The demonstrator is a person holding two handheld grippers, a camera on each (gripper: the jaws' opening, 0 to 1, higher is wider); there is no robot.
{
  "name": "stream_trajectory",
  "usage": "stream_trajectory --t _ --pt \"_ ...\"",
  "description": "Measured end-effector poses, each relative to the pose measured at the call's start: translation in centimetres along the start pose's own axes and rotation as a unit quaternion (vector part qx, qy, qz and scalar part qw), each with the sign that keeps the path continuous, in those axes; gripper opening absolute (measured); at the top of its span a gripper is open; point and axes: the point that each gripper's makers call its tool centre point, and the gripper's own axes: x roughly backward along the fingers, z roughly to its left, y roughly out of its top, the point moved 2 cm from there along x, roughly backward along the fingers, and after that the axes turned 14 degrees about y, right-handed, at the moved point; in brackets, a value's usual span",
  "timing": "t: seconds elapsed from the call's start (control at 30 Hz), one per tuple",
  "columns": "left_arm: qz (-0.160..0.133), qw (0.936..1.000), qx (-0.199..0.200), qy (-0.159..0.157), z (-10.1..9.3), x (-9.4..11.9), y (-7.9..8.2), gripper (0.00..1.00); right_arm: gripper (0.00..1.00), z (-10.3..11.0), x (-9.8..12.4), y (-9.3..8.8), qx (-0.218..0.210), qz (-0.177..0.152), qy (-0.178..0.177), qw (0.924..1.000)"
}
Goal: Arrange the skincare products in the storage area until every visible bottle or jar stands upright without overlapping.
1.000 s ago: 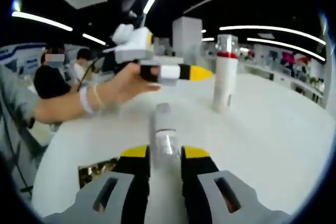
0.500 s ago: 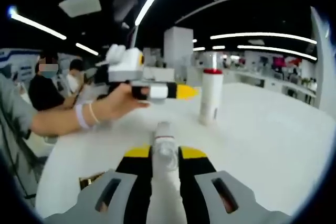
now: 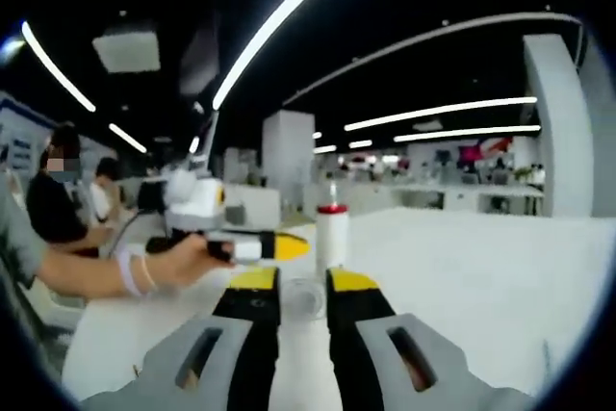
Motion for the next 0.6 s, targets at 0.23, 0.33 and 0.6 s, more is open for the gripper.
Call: stream_trajectory --t 0.23,0.33,0.6 --pt "0.003 1.0 -0.006 -0.004 -0.4 -0.1 -0.2 0.13 0.0 -0.1 1.4 2.3 0.011 -0.078 -0.023 0.9966" --pt "0.003 0.9999 -0.011 -0.007 -0.7 -0.1 -0.4 0.13 0.0 -0.3 0.8 1.5 -0.004 -0.07 -0.02 0.9973" --pt "-0.005 0.9987 -0.037 -0.034 -2.2 -0.1 -0.4 0.14 0.0 -2.1 0.8 0.9 -0.015 -0.063 -0.042 0.997"
